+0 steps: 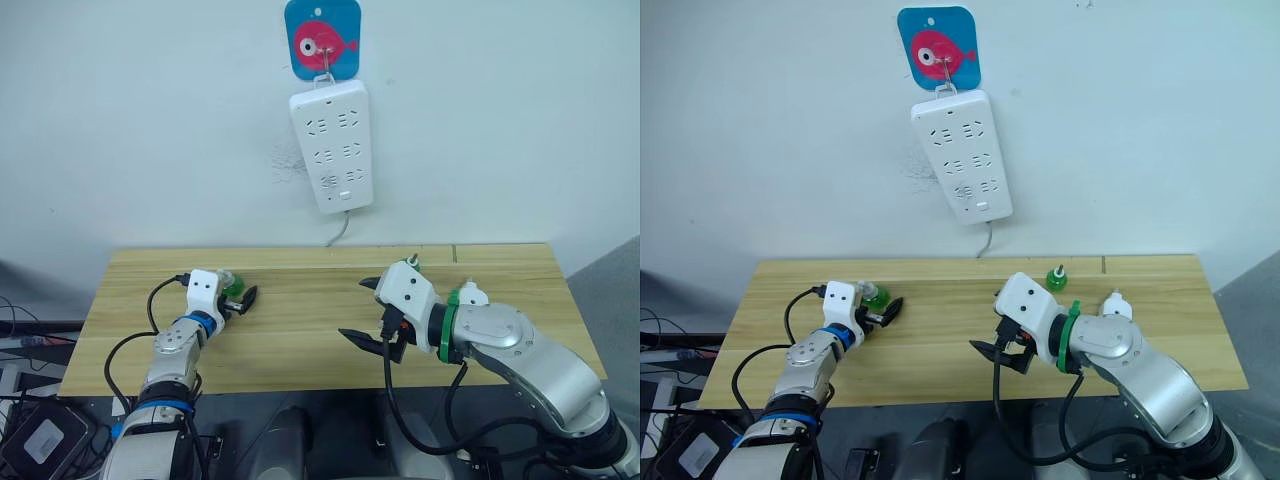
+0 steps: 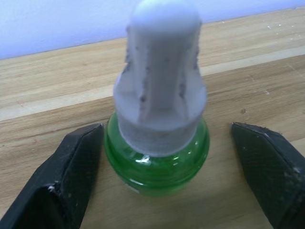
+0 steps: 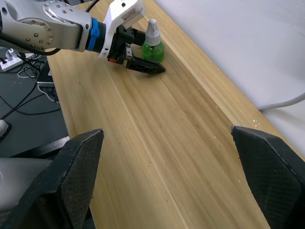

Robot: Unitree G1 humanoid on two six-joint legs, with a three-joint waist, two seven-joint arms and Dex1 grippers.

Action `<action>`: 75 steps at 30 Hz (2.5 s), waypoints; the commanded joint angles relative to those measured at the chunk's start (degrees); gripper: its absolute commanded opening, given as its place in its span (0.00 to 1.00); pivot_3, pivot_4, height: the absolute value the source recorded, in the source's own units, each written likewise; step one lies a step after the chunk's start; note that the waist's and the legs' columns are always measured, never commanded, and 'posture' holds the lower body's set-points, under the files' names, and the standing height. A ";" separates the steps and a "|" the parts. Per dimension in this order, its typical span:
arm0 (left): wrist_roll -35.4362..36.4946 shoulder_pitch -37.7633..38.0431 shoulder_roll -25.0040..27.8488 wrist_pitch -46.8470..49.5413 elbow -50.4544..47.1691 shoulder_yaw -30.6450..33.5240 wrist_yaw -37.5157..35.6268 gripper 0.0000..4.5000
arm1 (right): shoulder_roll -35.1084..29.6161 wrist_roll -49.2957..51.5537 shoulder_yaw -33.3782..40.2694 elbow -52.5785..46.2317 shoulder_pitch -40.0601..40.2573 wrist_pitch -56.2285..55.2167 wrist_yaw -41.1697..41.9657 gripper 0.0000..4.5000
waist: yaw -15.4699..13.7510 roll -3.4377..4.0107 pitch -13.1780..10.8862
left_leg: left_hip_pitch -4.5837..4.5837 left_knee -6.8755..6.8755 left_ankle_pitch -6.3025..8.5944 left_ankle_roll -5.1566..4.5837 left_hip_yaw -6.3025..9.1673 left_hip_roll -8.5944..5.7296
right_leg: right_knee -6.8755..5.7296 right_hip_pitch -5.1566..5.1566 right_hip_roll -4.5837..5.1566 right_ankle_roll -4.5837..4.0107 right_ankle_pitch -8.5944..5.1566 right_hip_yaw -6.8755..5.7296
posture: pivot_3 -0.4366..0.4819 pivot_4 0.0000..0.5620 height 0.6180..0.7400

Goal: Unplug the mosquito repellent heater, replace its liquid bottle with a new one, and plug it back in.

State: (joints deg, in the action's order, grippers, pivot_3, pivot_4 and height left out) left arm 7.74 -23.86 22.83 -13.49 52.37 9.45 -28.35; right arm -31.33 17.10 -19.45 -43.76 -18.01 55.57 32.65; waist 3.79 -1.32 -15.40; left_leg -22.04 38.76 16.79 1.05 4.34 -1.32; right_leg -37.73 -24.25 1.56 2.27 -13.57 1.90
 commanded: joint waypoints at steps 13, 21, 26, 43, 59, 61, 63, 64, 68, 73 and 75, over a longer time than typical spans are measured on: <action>2.09 6.31 5.56 2.46 -24.30 -4.70 -15.19 0.49 | -2.90 4.07 5.31 -2.08 2.14 -1.45 2.19 1.00 | -0.22 -0.19 -0.48 | -0.21 -0.05 0.00 0.02 0.09 0.01 | 0.09 -0.10 0.08 -0.01 0.00 -0.08 | 0.36 0.49 1.00; 12.32 1.45 11.99 27.88 -53.14 -16.55 -36.27 0.49 | -1.79 12.70 11.30 -2.57 -2.45 2.27 4.25 1.00 | -0.35 -0.18 -0.45 | -0.63 0.02 -0.02 0.05 0.34 -0.06 | 0.36 -0.19 0.17 -0.03 0.02 -0.45 | 0.31 0.39 1.00; 13.25 -4.41 13.66 33.39 -55.48 -20.47 -42.74 0.49 | 3.61 16.46 12.26 -0.08 -9.32 8.68 -0.28 1.00 | 0.53 -0.17 -0.43 | -0.69 0.02 -0.15 0.26 0.42 -0.04 | 0.23 -0.27 0.15 -0.04 0.03 -0.87 | 0.29 0.39 1.00; 11.29 -8.09 11.51 31.44 -53.84 -22.87 -46.31 0.49 | 8.80 14.61 4.55 6.38 -16.33 9.59 -4.95 1.00 | 1.19 -0.17 -0.39 | -0.98 0.15 -0.20 0.29 0.23 -0.04 | -0.32 -0.92 0.17 -0.08 0.05 -0.81 | 0.30 0.36 1.00; 15.99 -7.84 8.22 30.44 -51.99 -17.66 -44.37 0.49 | 6.70 13.86 4.32 6.95 -14.68 2.50 -1.55 0.23 | 1.14 -0.17 -0.16 | -0.97 0.22 -0.25 0.37 0.21 -0.04 | -0.41 -0.93 0.17 -0.11 0.07 -0.81 | 0.31 0.33 1.00; 16.04 -8.26 8.05 30.18 -51.30 -16.82 -44.13 0.49 | 6.52 13.90 5.05 7.16 -14.54 1.58 -1.37 0.23 | 1.15 -0.17 -0.11 | -0.97 0.24 -0.26 0.38 0.19 -0.04 | -0.43 -0.93 0.17 -0.13 0.09 -0.81 | 0.31 0.32 1.00; 15.24 -7.99 9.31 28.57 -50.01 -16.93 -45.72 0.66 | 6.45 14.78 7.32 7.23 -14.54 0.71 -1.16 0.23 | 1.15 -0.13 0.15 | -0.96 0.24 -0.32 0.50 0.19 -0.04 | -0.46 -0.94 0.17 -0.14 0.09 -0.81 | 0.31 0.31 1.00; 14.82 -7.73 9.65 27.96 -49.29 -16.77 -45.61 0.72 | 6.51 15.33 8.48 7.26 -14.58 0.60 -1.14 0.23 | 1.15 -0.14 0.22 | -0.96 0.24 -0.33 0.51 0.19 -0.04 | -0.47 -0.94 0.17 -0.14 0.09 -0.82 | 0.31 0.31 1.00; 14.64 -7.04 10.19 29.34 -47.37 -16.51 -44.85 1.00 | 7.19 17.65 12.47 7.68 -14.98 1.33 -1.53 0.23 | 1.18 -0.16 0.83 | -0.95 0.24 -0.35 0.54 0.14 -0.03 | -0.51 -0.96 0.16 -0.19 0.12 -0.81 | 0.30 0.28 1.00; 18.80 -7.53 7.80 36.12 -50.45 -15.13 -41.88 1.00 | 7.73 19.00 14.65 8.04 -15.23 2.36 -2.79 0.23 | 1.16 -0.15 1.52 | -0.94 0.27 -0.35 0.53 0.15 -0.03 | -0.56 -0.95 0.17 -0.19 0.13 -0.81 | 0.30 0.27 1.00; 20.46 -8.36 6.48 38.90 -51.59 -14.55 -40.24 1.00 | 7.70 19.40 14.76 8.04 -15.20 2.48 -3.11 0.23 | 1.17 -0.13 1.86 | -0.92 0.29 -0.35 0.53 0.11 -0.04 | -0.69 -0.97 0.17 -0.18 0.12 -0.79 | 0.30 0.26 1.00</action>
State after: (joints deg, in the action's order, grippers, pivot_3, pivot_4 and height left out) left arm 25.98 -31.19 29.96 23.63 3.78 -6.48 -69.77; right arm -23.74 35.26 -6.11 -34.52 -32.50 58.22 29.82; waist 4.96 -1.45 -13.54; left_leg -22.93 39.05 16.44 1.58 4.43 -1.36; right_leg -38.51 -25.24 1.73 2.08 -13.45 1.14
